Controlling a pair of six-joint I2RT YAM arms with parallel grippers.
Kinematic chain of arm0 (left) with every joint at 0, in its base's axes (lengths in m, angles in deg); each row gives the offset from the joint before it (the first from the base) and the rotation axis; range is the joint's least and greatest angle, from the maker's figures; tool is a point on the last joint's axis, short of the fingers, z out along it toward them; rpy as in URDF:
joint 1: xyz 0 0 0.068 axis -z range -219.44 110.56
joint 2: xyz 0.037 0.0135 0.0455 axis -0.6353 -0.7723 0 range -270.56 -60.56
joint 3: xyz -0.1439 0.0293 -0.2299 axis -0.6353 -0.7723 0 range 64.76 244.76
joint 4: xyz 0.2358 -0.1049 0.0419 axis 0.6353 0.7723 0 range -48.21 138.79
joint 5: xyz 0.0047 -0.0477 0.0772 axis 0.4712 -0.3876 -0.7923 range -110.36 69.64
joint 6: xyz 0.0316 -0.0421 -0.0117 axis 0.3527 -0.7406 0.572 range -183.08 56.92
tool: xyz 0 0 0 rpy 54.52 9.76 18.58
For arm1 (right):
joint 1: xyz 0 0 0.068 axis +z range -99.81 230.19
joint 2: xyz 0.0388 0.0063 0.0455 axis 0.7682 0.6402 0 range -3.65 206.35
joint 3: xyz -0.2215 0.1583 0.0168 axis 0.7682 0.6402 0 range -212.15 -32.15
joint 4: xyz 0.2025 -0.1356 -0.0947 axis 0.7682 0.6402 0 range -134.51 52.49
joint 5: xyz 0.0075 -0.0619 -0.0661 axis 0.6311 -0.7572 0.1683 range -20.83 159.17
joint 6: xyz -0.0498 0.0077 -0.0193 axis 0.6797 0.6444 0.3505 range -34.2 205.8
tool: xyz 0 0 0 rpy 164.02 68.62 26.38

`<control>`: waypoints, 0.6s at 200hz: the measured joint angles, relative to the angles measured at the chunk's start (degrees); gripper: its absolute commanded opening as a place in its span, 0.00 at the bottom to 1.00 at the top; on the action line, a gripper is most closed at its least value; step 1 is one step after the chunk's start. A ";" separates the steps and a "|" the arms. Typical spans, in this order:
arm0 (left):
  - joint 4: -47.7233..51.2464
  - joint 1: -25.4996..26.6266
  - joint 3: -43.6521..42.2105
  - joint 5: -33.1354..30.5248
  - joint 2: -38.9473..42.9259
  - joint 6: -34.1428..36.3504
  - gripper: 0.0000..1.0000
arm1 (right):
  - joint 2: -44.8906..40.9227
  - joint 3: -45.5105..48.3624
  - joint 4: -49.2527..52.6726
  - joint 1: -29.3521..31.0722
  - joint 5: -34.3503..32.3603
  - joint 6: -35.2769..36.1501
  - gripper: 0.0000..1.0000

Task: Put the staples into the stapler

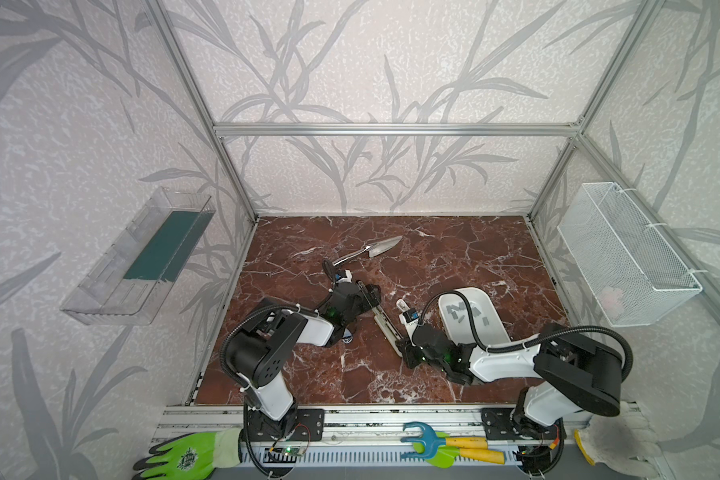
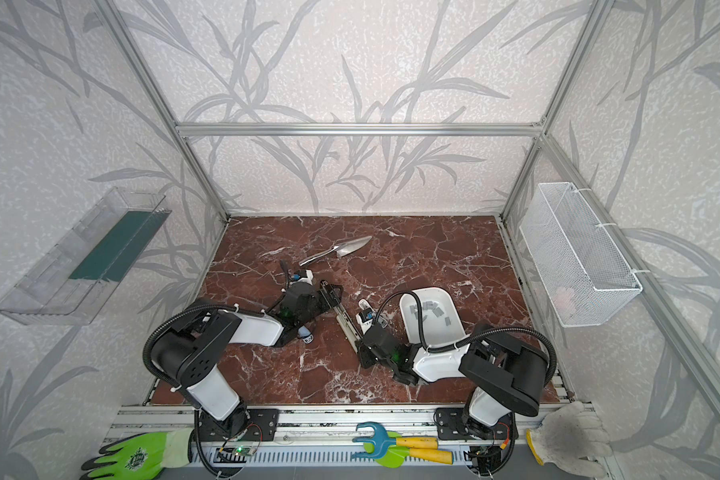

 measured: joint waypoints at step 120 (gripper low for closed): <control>-5.27 -5.86 4.48 7.63 -6.40 -0.37 0.94 | 0.59 0.00 -1.57 -0.26 2.64 0.00 0.00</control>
